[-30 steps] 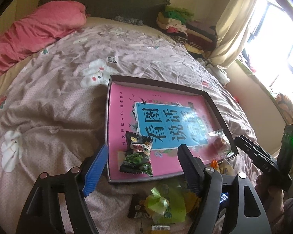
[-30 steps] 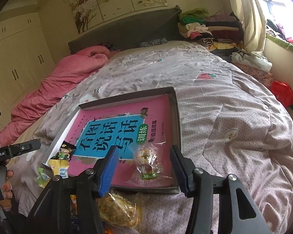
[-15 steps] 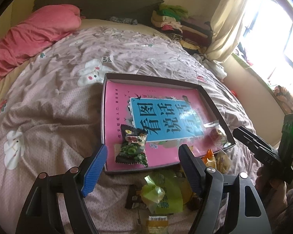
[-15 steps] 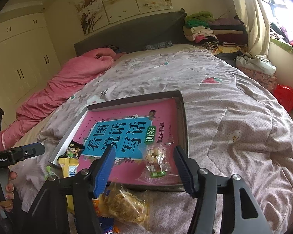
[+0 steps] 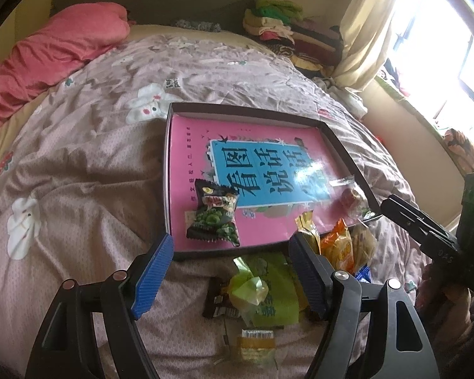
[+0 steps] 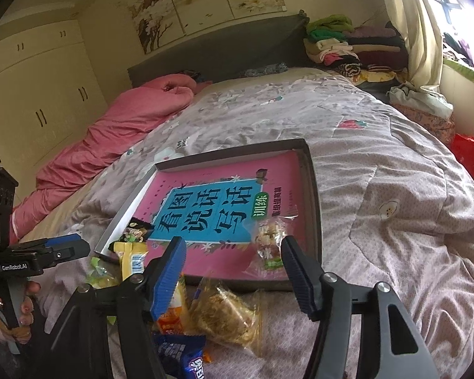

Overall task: Organize snacks
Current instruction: 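Withdraw the left tool from the tray back toward the snack pile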

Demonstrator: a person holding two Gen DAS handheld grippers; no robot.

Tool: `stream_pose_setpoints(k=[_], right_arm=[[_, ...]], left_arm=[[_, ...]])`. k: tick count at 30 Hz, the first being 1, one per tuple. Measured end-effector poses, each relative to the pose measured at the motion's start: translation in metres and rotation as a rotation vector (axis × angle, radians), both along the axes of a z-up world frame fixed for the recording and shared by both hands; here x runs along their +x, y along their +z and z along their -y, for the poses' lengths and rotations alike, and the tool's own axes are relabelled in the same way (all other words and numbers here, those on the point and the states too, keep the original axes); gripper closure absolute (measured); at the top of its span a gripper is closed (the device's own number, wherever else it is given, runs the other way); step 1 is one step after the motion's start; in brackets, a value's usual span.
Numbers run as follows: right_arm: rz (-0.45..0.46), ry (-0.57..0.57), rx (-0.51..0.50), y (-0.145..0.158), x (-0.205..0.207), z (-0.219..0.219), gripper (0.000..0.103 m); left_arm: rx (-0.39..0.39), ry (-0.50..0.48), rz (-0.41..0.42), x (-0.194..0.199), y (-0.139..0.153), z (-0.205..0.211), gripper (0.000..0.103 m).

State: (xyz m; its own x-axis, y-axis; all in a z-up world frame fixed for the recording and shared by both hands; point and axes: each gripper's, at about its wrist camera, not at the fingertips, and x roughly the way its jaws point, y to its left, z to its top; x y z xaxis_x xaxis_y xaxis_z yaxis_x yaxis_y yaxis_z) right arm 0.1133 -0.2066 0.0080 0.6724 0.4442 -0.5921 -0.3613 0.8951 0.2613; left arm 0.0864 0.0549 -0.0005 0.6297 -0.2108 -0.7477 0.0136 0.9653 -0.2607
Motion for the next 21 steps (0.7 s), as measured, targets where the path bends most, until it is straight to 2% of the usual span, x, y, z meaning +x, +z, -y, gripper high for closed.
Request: stream_pose_setpoints(k=[21], right_arm=[[-0.013, 0.044, -0.043, -0.002, -0.04, -0.02, 0.035]], left_arm=[[0.019, -0.028, -0.039, -0.021, -0.008, 0.01, 0.026]])
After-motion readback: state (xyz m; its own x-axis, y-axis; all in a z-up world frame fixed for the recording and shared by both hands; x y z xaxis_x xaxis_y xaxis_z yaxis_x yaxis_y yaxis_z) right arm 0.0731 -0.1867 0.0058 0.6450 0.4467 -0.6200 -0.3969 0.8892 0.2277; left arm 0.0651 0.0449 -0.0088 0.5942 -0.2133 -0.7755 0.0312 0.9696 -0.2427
